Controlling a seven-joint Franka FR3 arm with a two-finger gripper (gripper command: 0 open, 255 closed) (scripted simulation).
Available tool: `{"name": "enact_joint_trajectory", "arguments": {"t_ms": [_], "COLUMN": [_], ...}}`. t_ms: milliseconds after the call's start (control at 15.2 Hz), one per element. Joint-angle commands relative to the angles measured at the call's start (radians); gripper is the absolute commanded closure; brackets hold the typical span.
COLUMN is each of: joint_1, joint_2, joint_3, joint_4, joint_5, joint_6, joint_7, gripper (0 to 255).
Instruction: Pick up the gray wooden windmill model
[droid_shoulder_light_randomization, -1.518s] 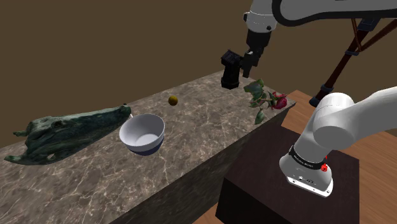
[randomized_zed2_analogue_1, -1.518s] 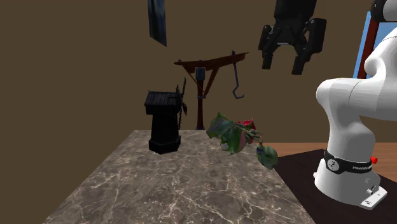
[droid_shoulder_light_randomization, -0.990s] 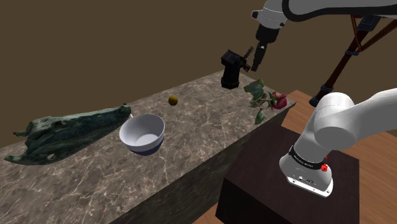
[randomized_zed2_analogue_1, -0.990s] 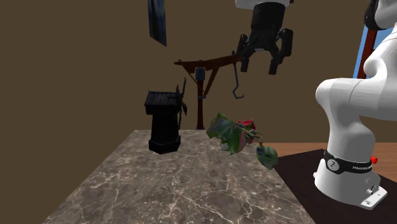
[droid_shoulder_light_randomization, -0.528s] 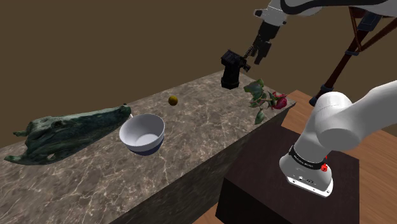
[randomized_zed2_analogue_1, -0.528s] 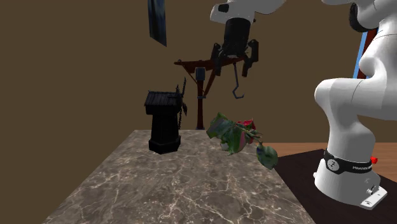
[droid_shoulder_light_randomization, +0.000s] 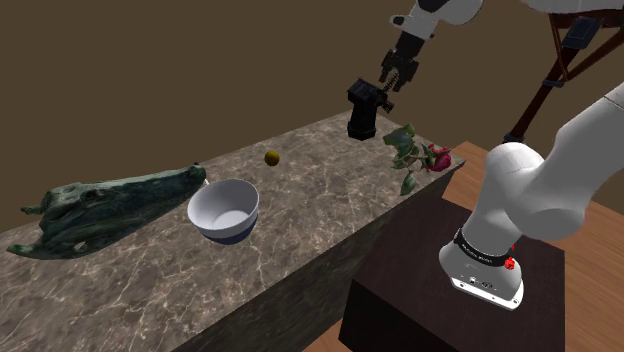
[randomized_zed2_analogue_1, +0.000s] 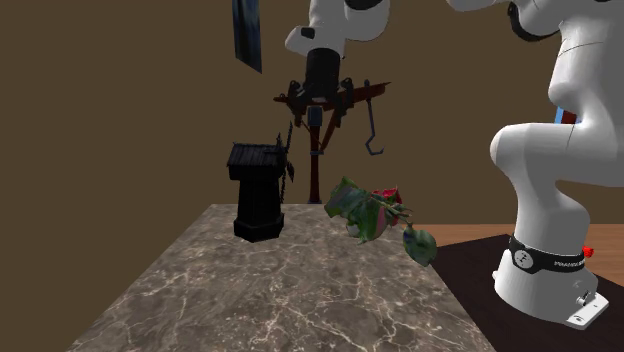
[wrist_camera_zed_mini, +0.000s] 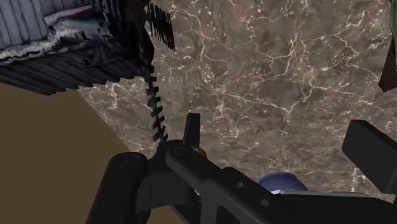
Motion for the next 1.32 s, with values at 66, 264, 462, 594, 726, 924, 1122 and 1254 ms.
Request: {"name": "enact_joint_trajectory", "arguments": {"t_ms": [66,264,462,594,726,924,1122,1254], "joint_1": [0.213,0.041,-0.104,-0.102,-0.102,-0.103,-0.102,-0.102], "joint_2": [0.214,0.836,0.756,0.762,0.769,0.775,0.776,0.775], "joint_3": [-0.294,-0.450,-0.239,-0.235,-0.231,-0.227,-0.227,-0.228], "joint_4": [0.153,0.389,0.398,0.377,0.356,0.341,0.340,0.340], "joint_5": [0.204,0.781,0.705,0.711,0.718,0.724,0.725,0.724], "joint_6": [-0.060,-0.399,-0.334,-0.315,-0.296,-0.281,-0.280,-0.280], "joint_7": [-0.301,-0.784,-0.764,-0.777,-0.790,-0.800,-0.801,-0.800], "gripper": [0,0,0,0,0,0,255,255]}}
